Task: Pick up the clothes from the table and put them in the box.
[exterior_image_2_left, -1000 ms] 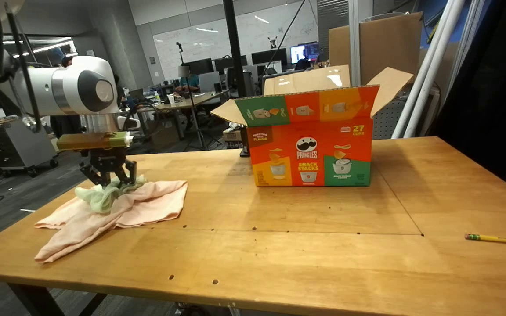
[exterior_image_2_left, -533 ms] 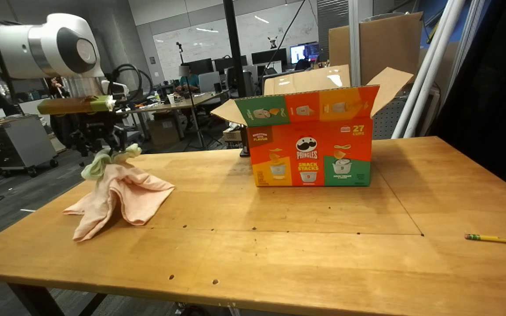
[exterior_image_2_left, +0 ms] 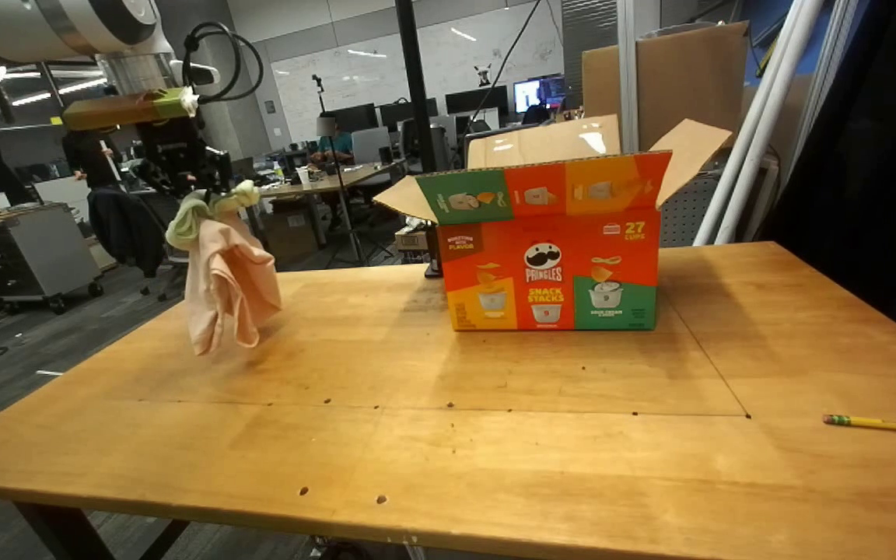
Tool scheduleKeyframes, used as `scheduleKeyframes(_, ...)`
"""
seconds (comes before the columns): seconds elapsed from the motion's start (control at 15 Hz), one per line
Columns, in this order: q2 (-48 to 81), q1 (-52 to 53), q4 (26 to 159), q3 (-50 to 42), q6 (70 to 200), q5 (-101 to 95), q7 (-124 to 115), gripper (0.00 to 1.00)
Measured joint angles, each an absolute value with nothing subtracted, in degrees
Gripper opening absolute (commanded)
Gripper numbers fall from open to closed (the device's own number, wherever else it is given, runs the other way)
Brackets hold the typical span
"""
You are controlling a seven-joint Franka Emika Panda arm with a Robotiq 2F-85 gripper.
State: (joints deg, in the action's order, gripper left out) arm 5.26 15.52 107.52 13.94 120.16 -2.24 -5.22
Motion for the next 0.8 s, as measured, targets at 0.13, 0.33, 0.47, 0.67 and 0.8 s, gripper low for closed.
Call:
scheduleKeyframes(0.13, 5.2, 15.1, 105.9, 13.1, 119.4, -2.3, -5.6, 0.04)
scheduleKeyframes(0.33, 5.2, 13.9, 103.6, 11.6, 118.3, -2.3, -6.2, 0.04)
scheduleKeyframes(0.47, 5.2, 13.0, 101.7, 10.6, 117.7, -2.3, -6.5, 0.04)
scheduleKeyframes(0.67, 5.1, 11.7, 97.6, 9.4, 116.4, -2.4, -7.3, 0.04)
scheduleKeyframes(0.8, 5.0, 11.2, 94.5, 9.2, 115.8, -2.4, -8.3, 0.04)
